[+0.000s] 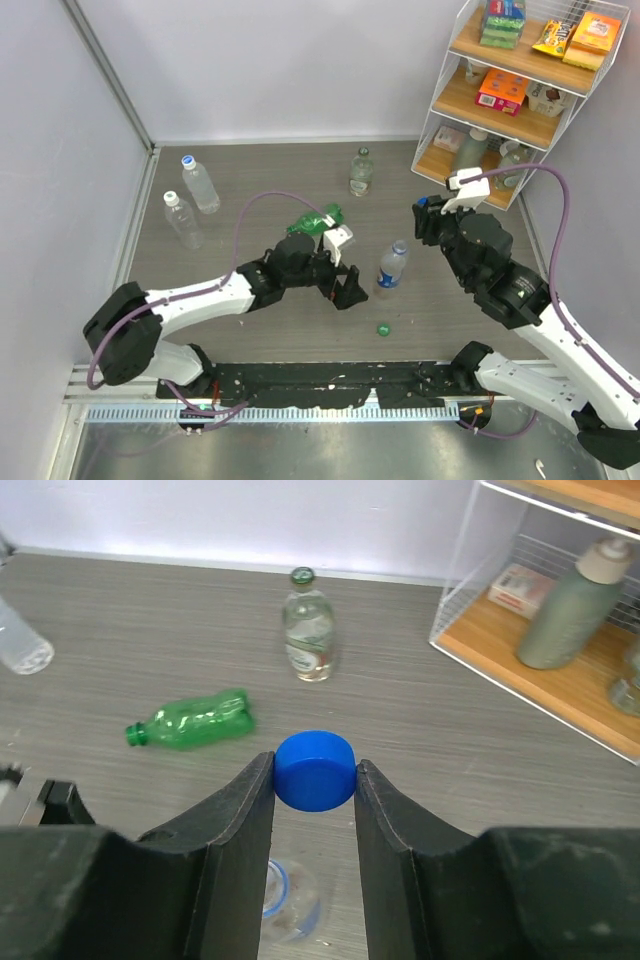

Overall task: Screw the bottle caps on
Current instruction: Pick up the plastic bottle at the center of the board.

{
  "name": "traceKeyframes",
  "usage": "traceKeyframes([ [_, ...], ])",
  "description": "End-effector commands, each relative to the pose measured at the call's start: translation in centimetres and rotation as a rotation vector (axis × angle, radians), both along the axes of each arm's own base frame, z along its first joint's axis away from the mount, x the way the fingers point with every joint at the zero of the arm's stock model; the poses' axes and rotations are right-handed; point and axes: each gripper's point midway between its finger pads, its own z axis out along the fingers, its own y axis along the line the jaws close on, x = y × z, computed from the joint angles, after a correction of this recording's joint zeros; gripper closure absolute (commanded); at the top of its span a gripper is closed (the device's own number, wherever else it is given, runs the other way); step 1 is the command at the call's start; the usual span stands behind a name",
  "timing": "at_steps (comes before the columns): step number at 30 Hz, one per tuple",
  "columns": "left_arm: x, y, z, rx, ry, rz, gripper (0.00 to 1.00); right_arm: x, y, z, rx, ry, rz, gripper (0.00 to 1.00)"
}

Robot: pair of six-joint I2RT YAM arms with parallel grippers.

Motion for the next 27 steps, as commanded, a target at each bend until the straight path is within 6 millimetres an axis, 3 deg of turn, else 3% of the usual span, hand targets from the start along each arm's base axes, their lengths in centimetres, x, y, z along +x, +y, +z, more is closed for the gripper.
traceKeyframes([
  [1,1.0,-3.8,4.1,-0.167,-0.286,-0.061,0.00,-0.2,-2.0,2.5,0.028,-0.055,-0.066,0.82],
  [6,2.2,-5.7,2.6,-0.223,-0.337,-0.058,0.00,-0.9,-1.6,3.3,0.053,-0.082,-0.010,0.83],
  [17,5.2,-7.6,0.0,-0.336,-0.384,0.057,0.00,-2.0,-1.9,4.7,0.088,-0.148,0.027,0.85],
  [27,5.7,-9.0,-0.6,-0.419,-0.432,0.099,0.00,-2.1,-2.2,4.1,0.070,-0.148,0.016,0.85],
])
